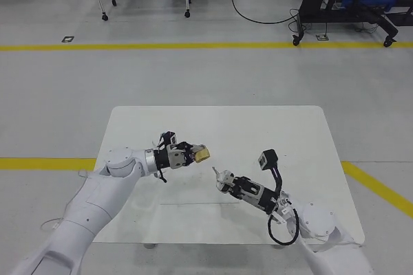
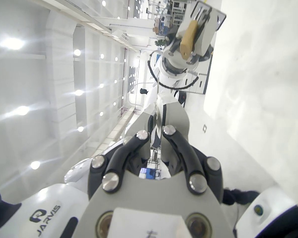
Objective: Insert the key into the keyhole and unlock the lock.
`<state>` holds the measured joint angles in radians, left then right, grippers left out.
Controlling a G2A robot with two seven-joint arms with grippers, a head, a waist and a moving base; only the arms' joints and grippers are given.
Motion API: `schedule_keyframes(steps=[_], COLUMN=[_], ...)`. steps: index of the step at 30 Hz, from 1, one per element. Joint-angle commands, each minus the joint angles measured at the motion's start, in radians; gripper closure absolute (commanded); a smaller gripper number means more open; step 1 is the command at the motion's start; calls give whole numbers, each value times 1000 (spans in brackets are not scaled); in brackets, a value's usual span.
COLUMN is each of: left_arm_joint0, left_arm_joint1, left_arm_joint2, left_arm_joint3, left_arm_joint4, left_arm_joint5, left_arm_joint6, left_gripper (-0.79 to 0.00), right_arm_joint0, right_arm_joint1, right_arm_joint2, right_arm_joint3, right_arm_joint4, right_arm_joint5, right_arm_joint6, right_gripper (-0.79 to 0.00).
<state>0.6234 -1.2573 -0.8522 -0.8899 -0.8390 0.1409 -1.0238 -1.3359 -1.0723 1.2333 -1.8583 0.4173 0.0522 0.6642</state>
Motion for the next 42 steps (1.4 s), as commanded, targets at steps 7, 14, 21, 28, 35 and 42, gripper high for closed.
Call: schedule_keyframes(steps=[7,14,21,28,35,42], left_arm_joint0=[16,16,24,38,35,34], left_arm_joint1=[-15,-24,-30,-42,-50,-54], left_arm_joint2=[20,33,37,49,48,43], left_arm_joint3=[-3,0,-4,1,16,23], left_arm_joint4=[-21,34,45,38,44,55], left_arm_joint5=[150,124,158,191,198,200], left_arm_joint6=[19,56,51,46,40,34], left_gripper=[0,0,0,0,0,0], right_arm_joint0=[-19,8,39,87,113,117], right_arm_joint1=[7,12,11,3,-5,-5], right_arm_joint2=[22,12,-13,-57,-75,-74], right_arm_joint3=[-68,-100,-112,-83,-48,-40], right_arm_joint4=[16,-53,-85,-82,-65,-61], right_arm_joint5=[211,398,495,545,561,573], right_arm_joint6=[5,-32,-53,-71,-104,-111], right_gripper=[0,0,0,0,0,0])
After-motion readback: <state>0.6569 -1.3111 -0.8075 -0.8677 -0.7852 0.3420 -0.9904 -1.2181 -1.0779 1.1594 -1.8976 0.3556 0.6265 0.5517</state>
